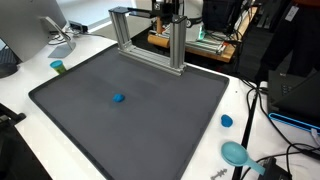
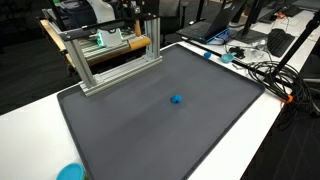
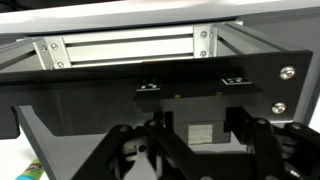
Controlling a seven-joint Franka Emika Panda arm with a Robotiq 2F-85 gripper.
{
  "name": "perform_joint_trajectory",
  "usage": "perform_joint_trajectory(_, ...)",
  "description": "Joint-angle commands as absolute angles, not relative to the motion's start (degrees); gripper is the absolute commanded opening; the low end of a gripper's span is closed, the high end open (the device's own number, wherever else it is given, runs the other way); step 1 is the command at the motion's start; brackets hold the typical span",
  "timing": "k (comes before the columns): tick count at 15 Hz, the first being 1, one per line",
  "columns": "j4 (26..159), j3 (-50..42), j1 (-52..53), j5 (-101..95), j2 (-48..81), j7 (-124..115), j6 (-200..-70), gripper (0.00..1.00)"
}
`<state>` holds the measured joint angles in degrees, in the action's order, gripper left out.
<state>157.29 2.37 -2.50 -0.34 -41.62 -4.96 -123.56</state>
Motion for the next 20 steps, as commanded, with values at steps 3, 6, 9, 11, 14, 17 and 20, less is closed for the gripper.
perform_joint_trajectory(3,157.13,3.25,-2.66,-1.52,-42.95,-6.19,-122.59,0.82)
perform_joint_trajectory(6,157.07,3.33,-2.45,-1.21,-42.63,-6.19,-123.13,0.53)
perform_joint_trajectory(9,158.53,3.41,-2.46,-1.25,-43.80,-6.35,-123.78,0.34)
perform_joint_trajectory(11,157.01,3.58,-2.48,-1.26,-42.74,-6.51,-123.35,0.33)
perform_joint_trajectory(14,157.01,3.49,-2.19,-1.48,-42.66,-5.68,-123.23,0.35)
perform_joint_trajectory(17,157.01,3.18,-1.74,-1.55,-42.61,-4.55,-123.64,0.91)
perform_joint_trajectory(20,157.04,2.88,-1.25,-1.30,-42.69,-4.10,-124.99,0.77)
